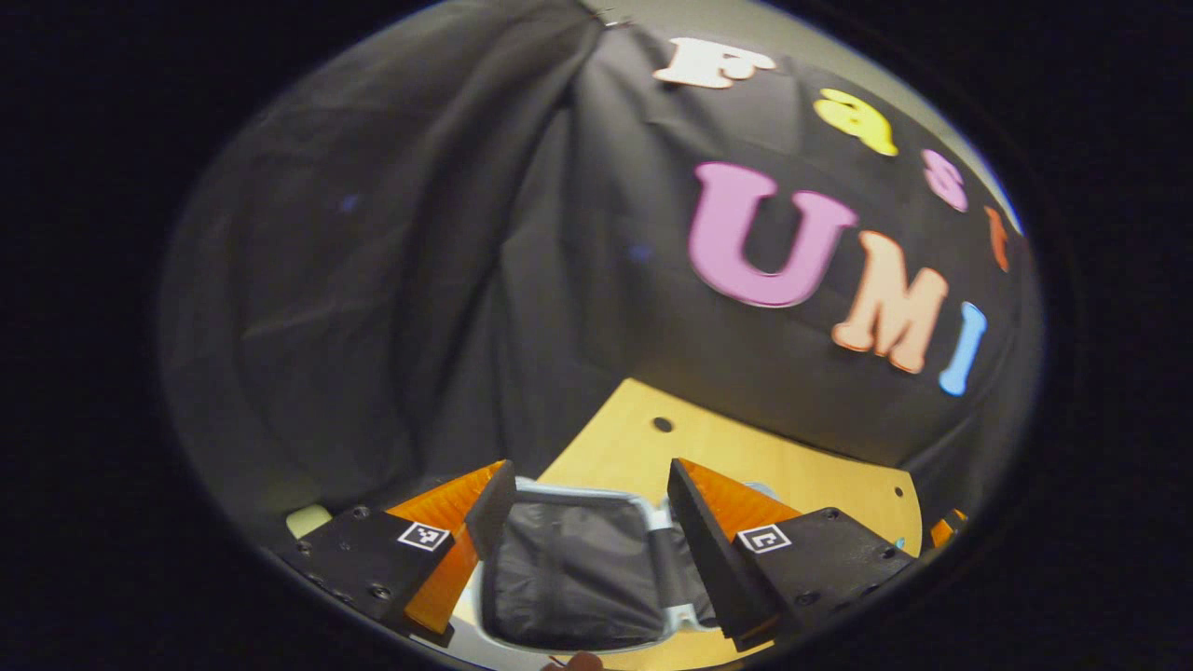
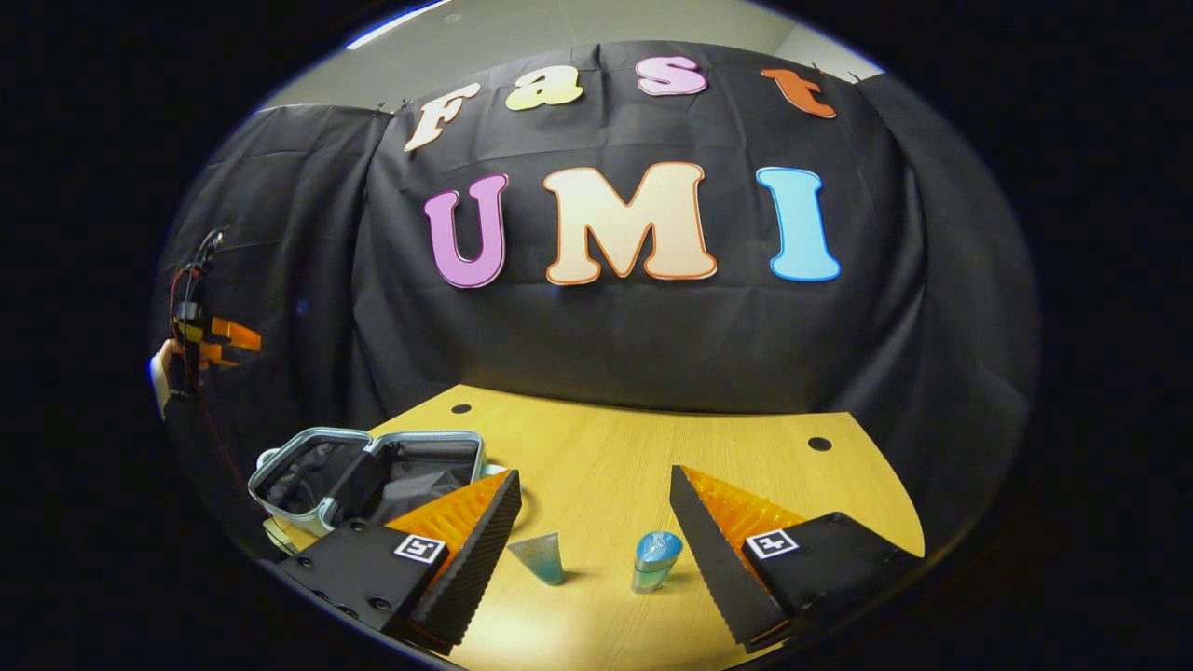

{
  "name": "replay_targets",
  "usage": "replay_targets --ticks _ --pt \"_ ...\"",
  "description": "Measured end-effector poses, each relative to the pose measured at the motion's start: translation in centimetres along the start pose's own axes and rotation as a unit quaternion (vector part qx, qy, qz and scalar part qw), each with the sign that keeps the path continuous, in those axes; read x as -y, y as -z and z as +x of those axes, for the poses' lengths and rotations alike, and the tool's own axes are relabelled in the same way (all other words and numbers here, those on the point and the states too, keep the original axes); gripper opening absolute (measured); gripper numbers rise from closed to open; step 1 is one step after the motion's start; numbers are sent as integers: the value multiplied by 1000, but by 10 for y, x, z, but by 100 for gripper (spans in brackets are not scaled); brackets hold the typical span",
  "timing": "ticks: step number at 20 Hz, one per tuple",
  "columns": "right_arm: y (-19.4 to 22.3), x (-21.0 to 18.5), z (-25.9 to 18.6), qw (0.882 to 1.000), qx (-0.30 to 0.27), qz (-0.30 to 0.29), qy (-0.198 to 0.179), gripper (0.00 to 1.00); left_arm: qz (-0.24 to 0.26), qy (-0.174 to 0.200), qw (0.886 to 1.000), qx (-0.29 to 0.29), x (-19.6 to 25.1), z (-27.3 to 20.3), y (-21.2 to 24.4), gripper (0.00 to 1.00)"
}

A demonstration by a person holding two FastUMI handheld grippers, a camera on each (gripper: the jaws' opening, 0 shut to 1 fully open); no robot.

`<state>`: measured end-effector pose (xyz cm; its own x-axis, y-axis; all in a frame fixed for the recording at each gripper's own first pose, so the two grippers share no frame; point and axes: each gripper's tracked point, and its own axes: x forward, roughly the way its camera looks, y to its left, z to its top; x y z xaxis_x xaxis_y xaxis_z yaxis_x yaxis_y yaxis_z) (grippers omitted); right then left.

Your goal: First open the suitcase, pack the skin care products into it, and then close the suitcase.

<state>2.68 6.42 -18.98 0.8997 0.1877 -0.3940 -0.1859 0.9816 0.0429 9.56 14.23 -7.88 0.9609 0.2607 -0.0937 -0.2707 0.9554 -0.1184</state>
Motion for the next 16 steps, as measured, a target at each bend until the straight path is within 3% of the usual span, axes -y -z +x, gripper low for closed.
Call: replay_targets --ticks 3,6,11,14,16 --pt "22 13 8 1000 -18 -2 -7 100 12 72 997 -6 95 -1 29 95" --pt "47 25 19 999 -35 -2 -16 100 19 144 988 -53 180 4 93 96" --pt "95 39 39 997 -65 -11 -29 100 39 244 962 -117 300 3 193 96" --pt "113 45 49 997 -72 -17 -35 100 49 294 944 -142 355 -9 232 96" --pt "123 47 56 996 -73 -14 -41 100 59 309 938 -148 378 -13 247 94"
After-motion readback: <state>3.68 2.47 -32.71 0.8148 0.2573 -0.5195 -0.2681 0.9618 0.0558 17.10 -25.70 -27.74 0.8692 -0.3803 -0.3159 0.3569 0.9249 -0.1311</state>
